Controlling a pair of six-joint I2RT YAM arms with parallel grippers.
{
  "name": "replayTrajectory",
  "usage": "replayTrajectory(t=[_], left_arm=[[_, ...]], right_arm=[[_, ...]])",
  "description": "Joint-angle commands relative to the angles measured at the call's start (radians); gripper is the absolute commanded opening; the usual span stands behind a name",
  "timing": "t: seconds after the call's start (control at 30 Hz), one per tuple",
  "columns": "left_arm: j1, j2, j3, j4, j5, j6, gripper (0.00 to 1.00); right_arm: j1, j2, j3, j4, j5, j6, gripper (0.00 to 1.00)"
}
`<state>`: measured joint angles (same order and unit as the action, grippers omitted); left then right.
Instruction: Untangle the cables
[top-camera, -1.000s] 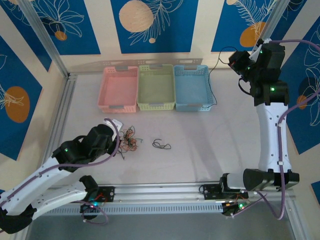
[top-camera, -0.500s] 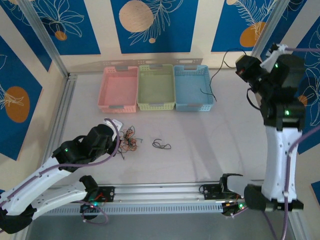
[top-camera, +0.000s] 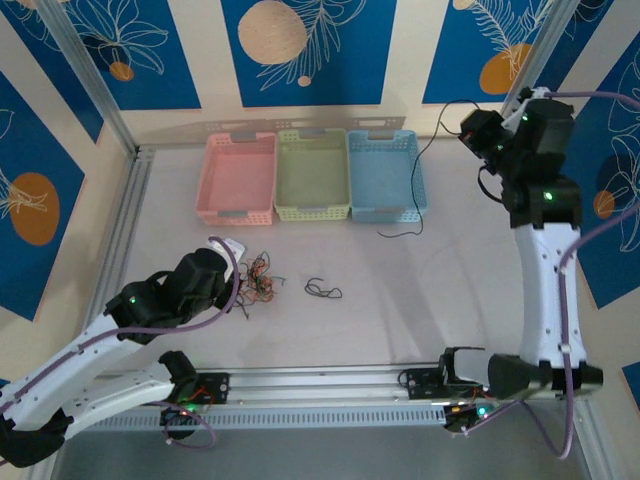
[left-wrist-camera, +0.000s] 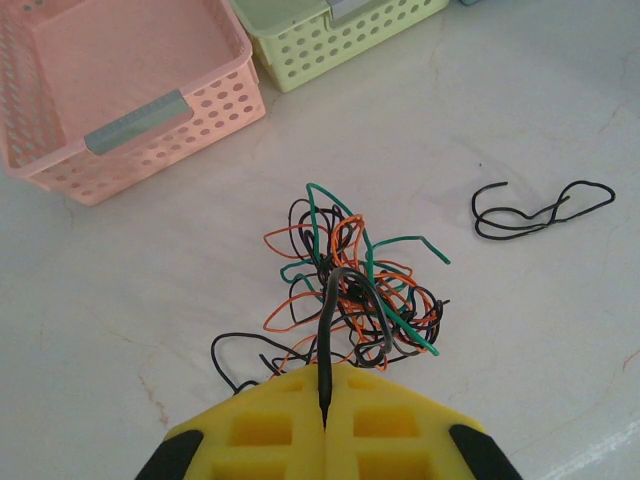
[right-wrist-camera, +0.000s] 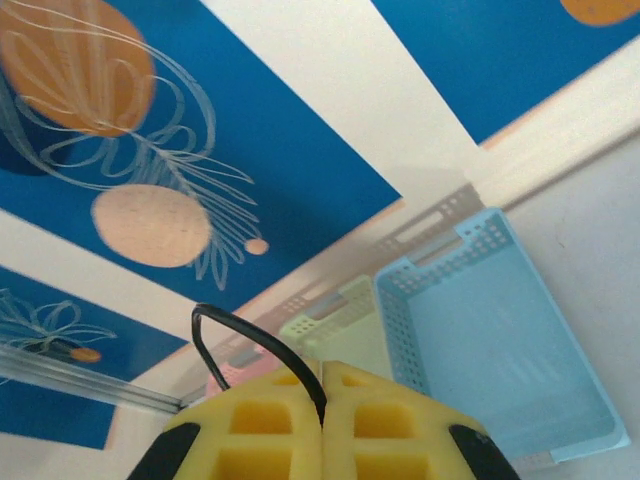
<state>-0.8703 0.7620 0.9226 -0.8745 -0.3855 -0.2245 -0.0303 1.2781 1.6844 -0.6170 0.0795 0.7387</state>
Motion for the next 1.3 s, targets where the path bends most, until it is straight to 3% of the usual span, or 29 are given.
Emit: replayTrajectory(t=[0.0, 0.27, 0.47, 0.73, 0.93, 1.27], left_arm=[[0.008, -0.002, -0.004, 0.014, -0.007, 0.024, 0.00], [0.008, -0.003, -0.005, 0.014, -0.009, 0.023, 0.00], [0.008, 0.000, -0.005, 0.014, -0.008, 0.024, 0.00], [0.008, 0.001, -0.005, 0.014, -0.007, 0.024, 0.00], [0.008, 0.002, -0.007, 0.014, -0.004, 0.025, 0.00], [0.009, 0.011, -0.007, 0.014, 0.000, 0.025, 0.00]], right_arm=[[0.013, 0.038, 0.022, 0.110, 0.049, 0.016, 0.00], [0.014, 0.216, 0.206, 0.097, -0.003, 0.039, 0.00], [0.020, 0.290, 0.282, 0.099, 0.025, 0.039, 0.00], [0.017, 0.397, 0.442, 0.085, -0.030, 0.053, 0.00], [0.017, 0.433, 0.416, 0.064, 0.010, 0.044, 0.00], [0.058, 0.466, 0.145, 0.206, 0.049, 0.021, 0.00]])
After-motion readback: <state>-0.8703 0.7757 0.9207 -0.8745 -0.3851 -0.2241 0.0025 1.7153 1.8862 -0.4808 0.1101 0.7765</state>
